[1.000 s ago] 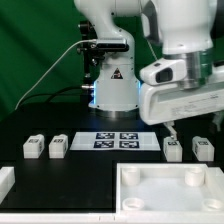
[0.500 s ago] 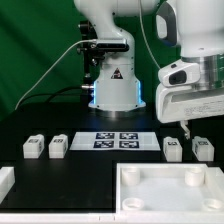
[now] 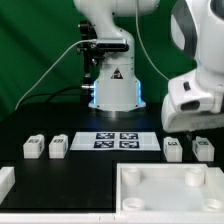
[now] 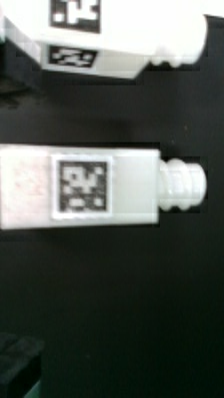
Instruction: Assemble one leg
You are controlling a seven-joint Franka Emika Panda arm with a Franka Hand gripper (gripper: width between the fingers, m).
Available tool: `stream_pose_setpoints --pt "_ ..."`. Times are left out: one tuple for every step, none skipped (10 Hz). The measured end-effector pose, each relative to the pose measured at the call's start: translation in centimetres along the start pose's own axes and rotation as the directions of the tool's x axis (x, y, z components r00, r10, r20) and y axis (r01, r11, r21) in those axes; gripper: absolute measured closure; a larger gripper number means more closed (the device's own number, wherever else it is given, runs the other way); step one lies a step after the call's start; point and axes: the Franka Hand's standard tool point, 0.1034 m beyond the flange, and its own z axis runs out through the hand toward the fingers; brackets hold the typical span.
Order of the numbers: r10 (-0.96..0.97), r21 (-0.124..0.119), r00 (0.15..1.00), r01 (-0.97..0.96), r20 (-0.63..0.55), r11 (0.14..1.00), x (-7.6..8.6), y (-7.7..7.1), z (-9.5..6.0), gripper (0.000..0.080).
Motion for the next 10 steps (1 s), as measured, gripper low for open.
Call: stream_pose_setpoints --pt "0.002 -0.004 0.994 -0.001 0.109 1.000 -1.2 0.2 0.2 0.0151" --pt "-0.001 0.002 0.975 0.000 0.223 1.000 -1.2 0.1 0.3 0.0151" --pt "-0.004 0.013 0.955 0.001 0.296 1.000 -0.7 -0.1 0.5 0.0151" --pt "0.033 0.007 0.955 -0.037 0.294 0.999 -0.3 -0.1 1.8 0.0151" --pt "0.053 -0.010 0.944 -0.053 0.327 0.999 -1.3 -0.1 3.0 0.0151" --pt "0.068 -0.023 0.933 -0.064 0.354 0.998 -1.7 -0.4 4.0 0.0151" --pt "0.066 -0.026 0.930 -0.060 0.363 0.998 -1.9 -0.5 4.5 0.0151" --pt "0.066 -0.027 0.927 -0.060 0.368 0.998 -2.2 -0.4 4.9 0.0151" --pt "0.067 -0.029 0.926 -0.061 0.373 0.998 -2.3 -0.3 5.0 0.0151" --pt "0.066 -0.028 0.926 -0.060 0.372 0.998 -2.3 -0.3 5.0 0.0151"
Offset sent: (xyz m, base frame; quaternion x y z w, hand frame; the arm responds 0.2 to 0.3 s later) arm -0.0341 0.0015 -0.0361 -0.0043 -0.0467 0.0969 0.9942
